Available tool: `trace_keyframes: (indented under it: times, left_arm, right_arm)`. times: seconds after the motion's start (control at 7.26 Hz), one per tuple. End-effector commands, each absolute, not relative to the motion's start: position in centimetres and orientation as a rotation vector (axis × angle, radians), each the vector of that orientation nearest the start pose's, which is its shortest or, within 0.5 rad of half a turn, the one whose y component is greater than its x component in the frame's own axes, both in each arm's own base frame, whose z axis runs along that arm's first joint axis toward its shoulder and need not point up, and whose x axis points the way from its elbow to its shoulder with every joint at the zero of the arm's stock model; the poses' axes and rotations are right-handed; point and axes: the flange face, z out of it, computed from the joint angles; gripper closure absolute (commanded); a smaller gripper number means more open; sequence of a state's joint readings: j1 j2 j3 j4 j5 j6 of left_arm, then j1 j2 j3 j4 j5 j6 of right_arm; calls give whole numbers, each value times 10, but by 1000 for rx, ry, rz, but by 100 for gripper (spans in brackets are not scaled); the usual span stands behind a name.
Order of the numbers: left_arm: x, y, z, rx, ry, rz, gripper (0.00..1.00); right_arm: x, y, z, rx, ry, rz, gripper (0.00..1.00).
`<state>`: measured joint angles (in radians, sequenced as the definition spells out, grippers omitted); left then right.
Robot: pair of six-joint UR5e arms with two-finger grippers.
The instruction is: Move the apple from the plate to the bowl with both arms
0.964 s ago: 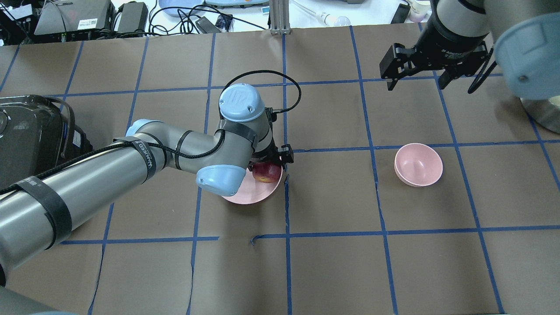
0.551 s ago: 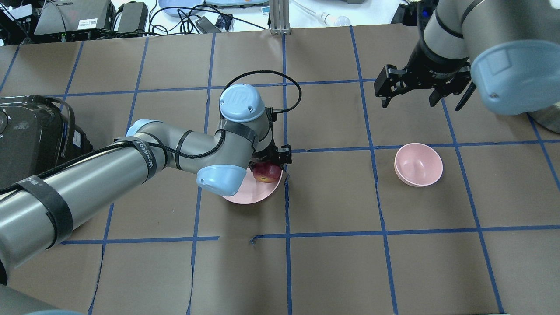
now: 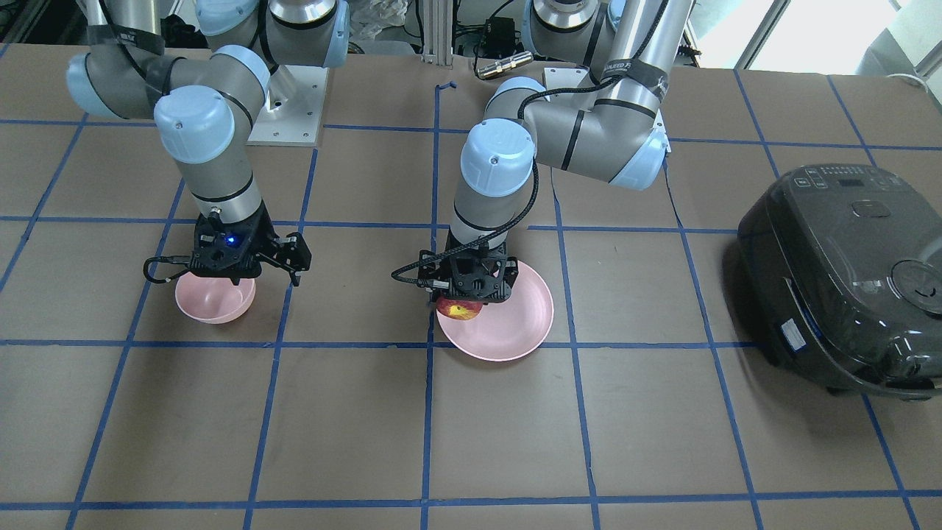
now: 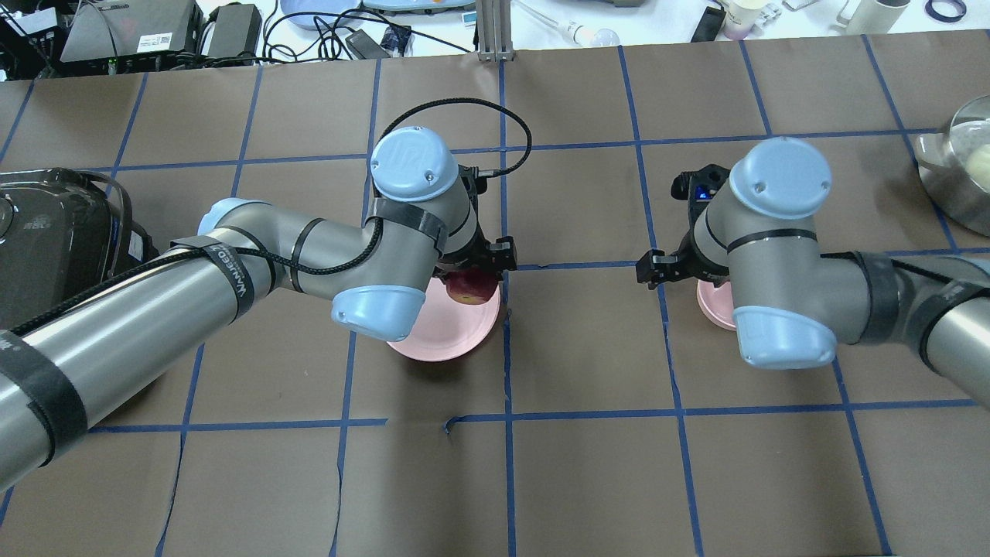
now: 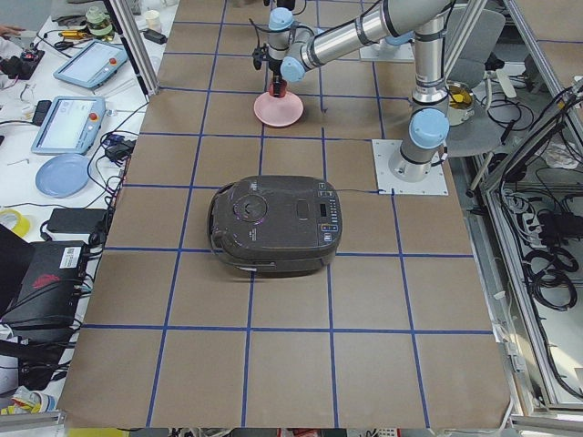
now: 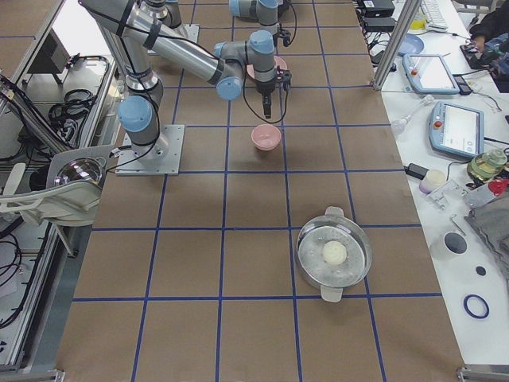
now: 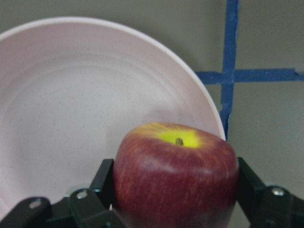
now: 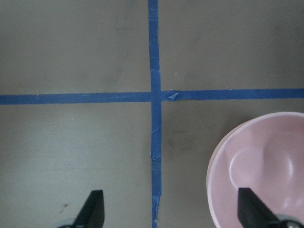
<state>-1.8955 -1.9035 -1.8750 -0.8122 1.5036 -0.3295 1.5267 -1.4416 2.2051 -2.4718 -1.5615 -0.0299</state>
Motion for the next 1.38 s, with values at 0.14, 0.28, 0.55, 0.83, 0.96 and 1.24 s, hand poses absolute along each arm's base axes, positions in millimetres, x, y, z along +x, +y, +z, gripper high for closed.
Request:
trace_keyframes:
  times: [0.14, 0.28, 0.55, 0.83, 0.96, 1.24]
  left_arm:
    - [-294, -497, 285, 10, 3246, -177, 100]
    - [-292, -497, 291, 23, 3246, -187, 100]
    - [-282, -499, 304, 6, 3256, -215, 100]
    - [-275, -501, 313, 4, 3268, -238, 100]
    - [-263, -508, 324, -43, 3313, -260, 100]
    - [-251, -508, 339, -31, 3326, -223, 100]
  right_arm:
    - [107, -439, 184, -2, 3151, -144, 50]
    - [106, -439, 184, -11, 3152, -144, 73]
    - [97, -441, 187, 10, 3181, -154, 91]
    - [93, -446, 193, 17, 3217, -179, 97]
    - [92, -452, 199, 20, 3221, -201, 96]
    - [102, -467, 217, 27, 3199, -156, 95]
